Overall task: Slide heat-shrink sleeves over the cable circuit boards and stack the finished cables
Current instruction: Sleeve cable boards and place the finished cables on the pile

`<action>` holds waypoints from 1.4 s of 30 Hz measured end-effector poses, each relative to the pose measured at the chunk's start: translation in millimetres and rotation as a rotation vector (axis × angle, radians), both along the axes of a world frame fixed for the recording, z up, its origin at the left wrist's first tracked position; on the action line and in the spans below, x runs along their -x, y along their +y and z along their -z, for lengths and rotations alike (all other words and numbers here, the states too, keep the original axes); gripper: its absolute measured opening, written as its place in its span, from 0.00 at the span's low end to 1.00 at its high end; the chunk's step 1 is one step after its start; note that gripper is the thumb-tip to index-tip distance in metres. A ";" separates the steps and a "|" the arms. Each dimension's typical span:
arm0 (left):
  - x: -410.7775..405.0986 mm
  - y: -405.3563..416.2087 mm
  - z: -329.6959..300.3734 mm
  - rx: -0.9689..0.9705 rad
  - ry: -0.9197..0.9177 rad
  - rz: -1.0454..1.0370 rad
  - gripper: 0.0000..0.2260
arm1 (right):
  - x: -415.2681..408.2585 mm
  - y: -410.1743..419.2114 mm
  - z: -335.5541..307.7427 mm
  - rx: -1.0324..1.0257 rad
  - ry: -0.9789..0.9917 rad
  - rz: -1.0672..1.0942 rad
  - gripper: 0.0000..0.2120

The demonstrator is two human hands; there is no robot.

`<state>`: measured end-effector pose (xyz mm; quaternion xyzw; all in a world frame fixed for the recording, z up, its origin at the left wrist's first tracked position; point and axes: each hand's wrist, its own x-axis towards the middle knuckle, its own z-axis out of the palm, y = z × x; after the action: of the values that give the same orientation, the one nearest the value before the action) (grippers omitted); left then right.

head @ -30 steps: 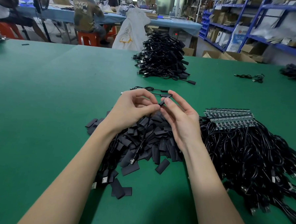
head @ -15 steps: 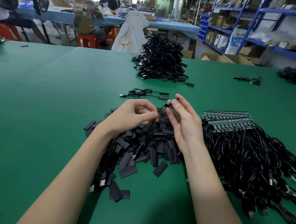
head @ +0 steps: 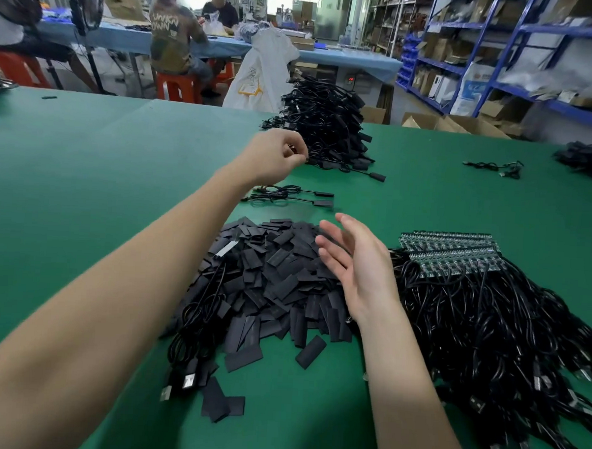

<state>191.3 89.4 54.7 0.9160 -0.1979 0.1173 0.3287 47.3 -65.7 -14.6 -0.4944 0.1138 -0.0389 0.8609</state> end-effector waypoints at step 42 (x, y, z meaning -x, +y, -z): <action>98.5 68.3 75.5 0.212 0.112 -0.248 0.05 | -7.1 11.7 28.0 1.422 -0.184 -0.077 0.06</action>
<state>92.8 157.8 -20.7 0.8988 -0.0511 0.1257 0.4168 54.4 -53.9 -42.5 -0.9339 -0.0296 -0.1146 0.3373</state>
